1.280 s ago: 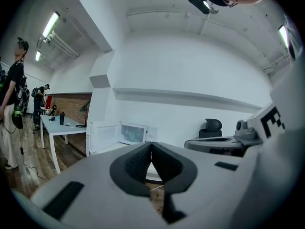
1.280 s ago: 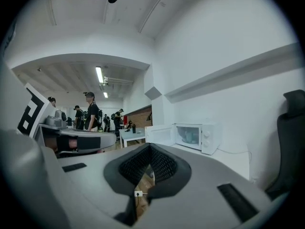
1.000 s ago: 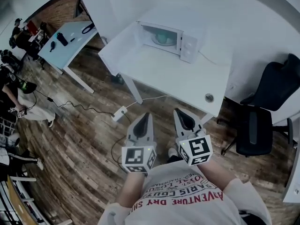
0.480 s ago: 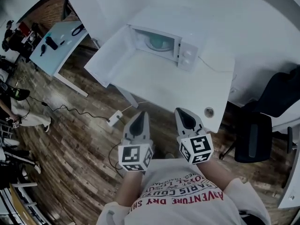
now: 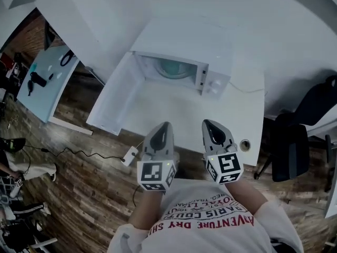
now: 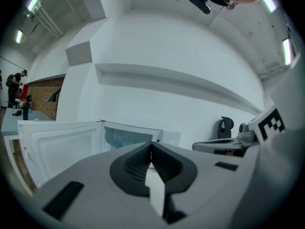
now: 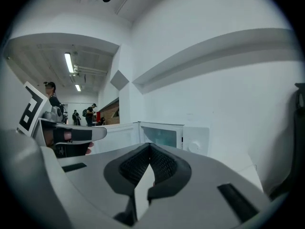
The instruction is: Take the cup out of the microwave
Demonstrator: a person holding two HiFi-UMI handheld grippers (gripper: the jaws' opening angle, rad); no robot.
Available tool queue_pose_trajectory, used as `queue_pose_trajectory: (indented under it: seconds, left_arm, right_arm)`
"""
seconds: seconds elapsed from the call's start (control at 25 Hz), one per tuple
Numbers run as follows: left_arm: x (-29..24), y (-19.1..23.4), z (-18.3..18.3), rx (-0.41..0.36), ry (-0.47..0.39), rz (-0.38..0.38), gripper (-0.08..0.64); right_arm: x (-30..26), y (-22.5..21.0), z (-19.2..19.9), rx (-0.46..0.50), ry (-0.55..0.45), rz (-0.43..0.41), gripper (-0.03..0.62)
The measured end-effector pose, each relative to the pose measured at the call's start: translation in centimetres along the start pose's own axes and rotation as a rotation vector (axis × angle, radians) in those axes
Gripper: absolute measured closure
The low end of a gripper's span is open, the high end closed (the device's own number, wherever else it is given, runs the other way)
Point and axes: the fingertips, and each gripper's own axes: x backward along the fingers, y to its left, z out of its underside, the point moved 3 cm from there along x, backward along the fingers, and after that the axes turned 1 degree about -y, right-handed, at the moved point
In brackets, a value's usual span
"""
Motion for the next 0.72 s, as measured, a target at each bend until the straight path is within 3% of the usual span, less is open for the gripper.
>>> queue_pose_trajectory:
  seconds: [0.36, 0.72]
  left_arm:
    - [-10.6, 8.1, -1.9, -0.018, 0.049, 0.162, 0.552]
    - [-17.2, 12.5, -0.7, -0.008, 0.093, 0.232, 0.552]
  right_arm:
    - [-11.2, -0.7, -1.5, -0.044, 0.023, 0.147, 0.581]
    - [-17.6, -1.9, -1.3, -0.054, 0.063, 0.229, 0.581]
